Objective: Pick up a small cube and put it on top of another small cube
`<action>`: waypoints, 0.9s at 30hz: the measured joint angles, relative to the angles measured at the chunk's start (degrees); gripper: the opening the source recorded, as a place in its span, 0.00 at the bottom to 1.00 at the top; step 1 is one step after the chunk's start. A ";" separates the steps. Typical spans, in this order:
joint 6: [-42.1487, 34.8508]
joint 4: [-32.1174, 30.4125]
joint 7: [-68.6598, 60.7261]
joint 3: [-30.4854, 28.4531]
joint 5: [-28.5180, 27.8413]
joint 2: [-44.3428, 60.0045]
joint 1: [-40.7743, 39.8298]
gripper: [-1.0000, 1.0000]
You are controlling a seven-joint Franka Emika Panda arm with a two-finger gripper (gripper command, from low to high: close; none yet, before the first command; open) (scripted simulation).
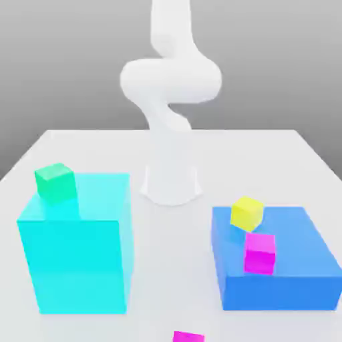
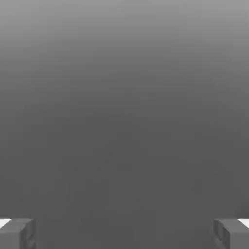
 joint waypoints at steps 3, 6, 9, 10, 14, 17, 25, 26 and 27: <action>1.83 0.21 1.49 0.87 -0.56 6.55 -0.65 0.50; 3.60 0.41 2.95 1.65 -1.14 12.82 -1.22 0.50; 5.35 0.61 4.45 2.31 -1.75 19.06 -1.63 0.50; 5.94 0.67 4.96 2.50 -2.00 21.13 -1.75 0.50; 8.28 0.93 6.97 3.09 -2.90 29.45 -2.05 0.50; 10.03 1.13 8.42 3.31 -3.46 35.68 -2.05 0.50; 14.77 1.64 11.37 3.34 -3.71 52.22 -1.49 0.50; 15.37 1.70 11.63 3.37 -3.58 54.28 -1.42 0.50; 15.97 1.76 11.85 3.40 -3.41 56.33 -1.35 0.50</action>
